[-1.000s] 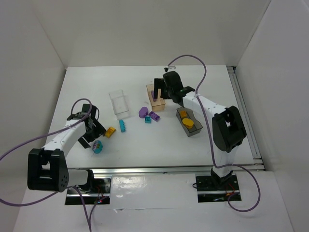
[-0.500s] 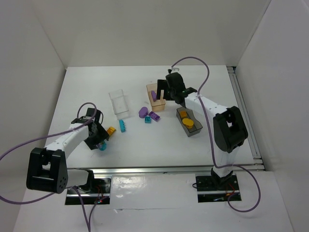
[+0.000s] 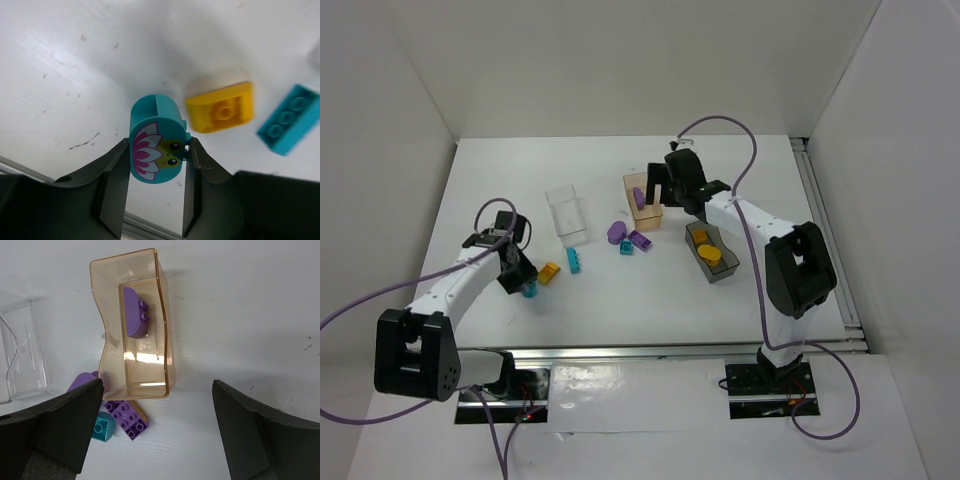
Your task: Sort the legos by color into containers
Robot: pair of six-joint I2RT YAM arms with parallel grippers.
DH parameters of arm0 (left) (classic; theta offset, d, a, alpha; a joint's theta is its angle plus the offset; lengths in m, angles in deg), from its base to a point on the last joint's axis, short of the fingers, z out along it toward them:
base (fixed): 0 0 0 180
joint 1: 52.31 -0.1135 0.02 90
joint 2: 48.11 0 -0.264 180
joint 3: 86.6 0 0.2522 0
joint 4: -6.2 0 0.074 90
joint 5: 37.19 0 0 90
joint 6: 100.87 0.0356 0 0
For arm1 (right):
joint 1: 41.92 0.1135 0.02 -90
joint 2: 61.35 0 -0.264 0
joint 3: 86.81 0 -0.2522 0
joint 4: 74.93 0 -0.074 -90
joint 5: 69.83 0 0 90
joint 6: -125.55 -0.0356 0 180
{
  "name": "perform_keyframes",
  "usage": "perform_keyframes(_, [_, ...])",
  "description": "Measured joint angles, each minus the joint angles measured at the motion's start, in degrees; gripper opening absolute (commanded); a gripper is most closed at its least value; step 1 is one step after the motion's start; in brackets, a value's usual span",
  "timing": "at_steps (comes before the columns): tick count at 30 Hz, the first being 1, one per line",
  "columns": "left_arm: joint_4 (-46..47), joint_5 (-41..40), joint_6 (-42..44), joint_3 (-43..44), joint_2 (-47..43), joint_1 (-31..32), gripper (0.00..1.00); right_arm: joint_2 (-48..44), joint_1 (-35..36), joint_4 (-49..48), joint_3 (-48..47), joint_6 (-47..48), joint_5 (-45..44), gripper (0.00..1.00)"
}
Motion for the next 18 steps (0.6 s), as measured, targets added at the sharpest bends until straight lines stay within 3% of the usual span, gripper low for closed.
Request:
perform_keyframes(8, [1.03,2.01,4.37,20.35,2.91,0.44,0.31,-6.60,-0.33,1.29,3.02,0.00,-1.01,0.97])
perform_keyframes(15, [3.65,4.96,7.67,38.91,22.86,1.90,0.31,-13.29,-0.37,2.23,7.89,0.02,-3.58,0.97])
perform_keyframes(17, [3.43,5.35,8.57,42.99,28.76,2.27,0.43,-15.39,-0.44,2.80,10.10,0.00,-4.31,0.97])
perform_keyframes(18, [3.37,5.42,8.79,44.61,31.32,2.49,0.62,-16.13,-0.44,2.99,10.67,0.00,-4.52,0.97])
